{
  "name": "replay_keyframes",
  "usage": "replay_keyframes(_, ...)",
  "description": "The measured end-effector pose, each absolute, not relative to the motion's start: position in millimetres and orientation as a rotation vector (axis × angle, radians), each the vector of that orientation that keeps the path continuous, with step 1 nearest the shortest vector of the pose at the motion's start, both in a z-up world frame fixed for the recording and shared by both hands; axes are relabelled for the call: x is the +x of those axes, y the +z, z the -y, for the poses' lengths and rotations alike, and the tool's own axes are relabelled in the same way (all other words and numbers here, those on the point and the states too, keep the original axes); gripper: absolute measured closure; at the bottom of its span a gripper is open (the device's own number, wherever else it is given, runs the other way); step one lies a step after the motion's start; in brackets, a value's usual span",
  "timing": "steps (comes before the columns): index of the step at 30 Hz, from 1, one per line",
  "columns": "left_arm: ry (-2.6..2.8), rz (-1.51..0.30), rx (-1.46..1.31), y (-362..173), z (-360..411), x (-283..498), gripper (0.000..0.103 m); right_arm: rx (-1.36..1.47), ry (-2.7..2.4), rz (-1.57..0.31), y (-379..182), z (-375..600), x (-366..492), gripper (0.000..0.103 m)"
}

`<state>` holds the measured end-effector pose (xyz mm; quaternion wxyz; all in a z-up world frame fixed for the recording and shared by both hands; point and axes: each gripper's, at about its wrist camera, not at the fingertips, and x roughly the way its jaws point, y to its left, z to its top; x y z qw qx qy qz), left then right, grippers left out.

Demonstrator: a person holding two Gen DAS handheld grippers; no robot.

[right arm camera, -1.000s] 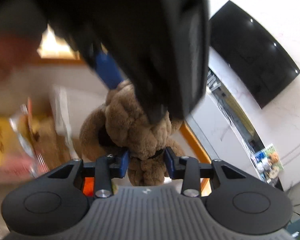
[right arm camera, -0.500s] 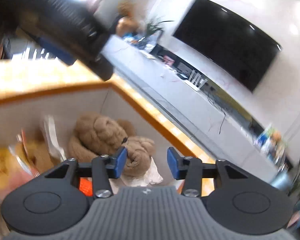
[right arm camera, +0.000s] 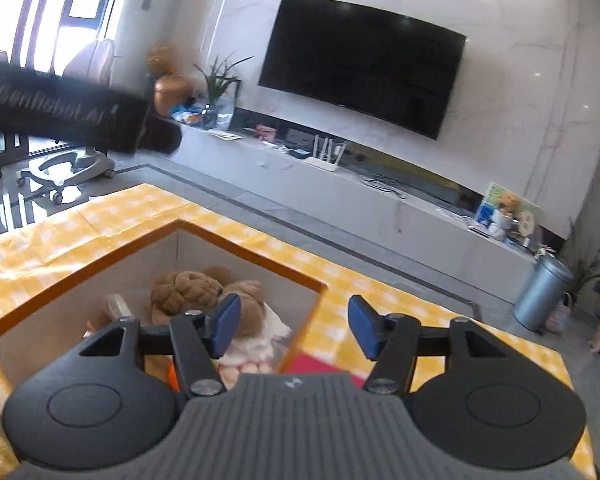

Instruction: Organize soft objects

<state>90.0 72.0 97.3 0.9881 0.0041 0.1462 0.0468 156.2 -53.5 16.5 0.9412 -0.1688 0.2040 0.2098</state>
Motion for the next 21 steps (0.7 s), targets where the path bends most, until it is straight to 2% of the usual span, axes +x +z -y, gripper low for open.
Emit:
replay_keyframes(7,0.081,-0.268,0.044,109,-36,54,0.000,-0.207,0.359,-0.422,26,99,100,0.041)
replay_keyframes(21,0.112,-0.326,0.052,73,-11,9,0.000,-0.088,0.305,-0.442,2,136,44,0.038)
